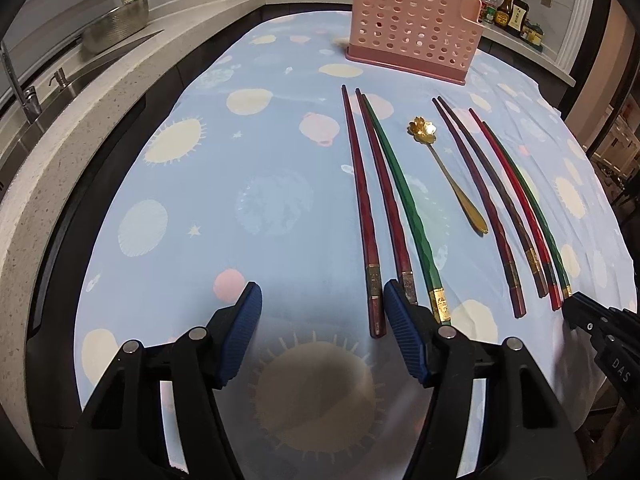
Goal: Organize utensils
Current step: 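Grasp the green chopstick with the right tool while the left tool grasps a dark red chopstick, then lift both chopsticks into the pink holder and open both tools, then move both open tools back over the remaining utensils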
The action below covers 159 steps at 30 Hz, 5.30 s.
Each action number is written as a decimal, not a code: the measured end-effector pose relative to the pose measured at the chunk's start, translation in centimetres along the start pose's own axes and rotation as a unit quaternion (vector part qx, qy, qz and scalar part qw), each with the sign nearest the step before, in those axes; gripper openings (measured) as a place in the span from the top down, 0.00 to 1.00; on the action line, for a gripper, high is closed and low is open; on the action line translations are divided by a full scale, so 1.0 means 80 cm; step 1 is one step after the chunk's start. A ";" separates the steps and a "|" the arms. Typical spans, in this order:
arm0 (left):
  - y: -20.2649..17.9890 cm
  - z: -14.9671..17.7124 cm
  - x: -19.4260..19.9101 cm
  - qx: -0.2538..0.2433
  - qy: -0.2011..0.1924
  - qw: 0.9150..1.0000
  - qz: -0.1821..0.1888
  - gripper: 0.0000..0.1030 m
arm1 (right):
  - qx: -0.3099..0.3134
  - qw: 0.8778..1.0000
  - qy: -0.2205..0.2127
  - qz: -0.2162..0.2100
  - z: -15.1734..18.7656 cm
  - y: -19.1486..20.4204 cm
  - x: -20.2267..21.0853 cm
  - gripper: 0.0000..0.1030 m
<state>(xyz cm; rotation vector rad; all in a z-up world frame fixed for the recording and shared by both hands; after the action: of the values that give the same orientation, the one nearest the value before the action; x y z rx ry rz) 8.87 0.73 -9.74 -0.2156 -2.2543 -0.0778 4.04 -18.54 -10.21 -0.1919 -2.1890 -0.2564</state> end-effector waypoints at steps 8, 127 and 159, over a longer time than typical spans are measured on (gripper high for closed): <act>-0.003 -0.001 -0.005 -0.008 -0.001 1.000 -0.004 0.50 | 0.003 1.000 -0.001 0.001 0.000 0.001 -0.003 0.92; -0.035 -0.456 0.001 0.020 -0.249 0.966 0.061 0.65 | -0.045 0.955 -0.288 -0.061 -0.479 0.023 0.008 0.62; -0.007 -0.140 0.027 0.014 -0.098 0.994 0.052 0.50 | -0.033 0.995 -0.096 -0.021 -0.113 -0.003 0.020 0.59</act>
<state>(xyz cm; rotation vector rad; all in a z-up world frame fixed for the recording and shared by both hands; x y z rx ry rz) 15.90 -1.02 -0.93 -0.3384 -2.4335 0.0307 10.04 -20.95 -3.72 -0.2147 -2.3786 -0.3466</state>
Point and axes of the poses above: each gripper's, at about its wrist camera, not at the fingertips, and x roughly against the way its jaws point, y to its left, z to its underside, the point moved 2 cm from there along -x, roughly the way its jaws point, and after that the axes turned 8 degrees about -y, right-handed, at the moved point
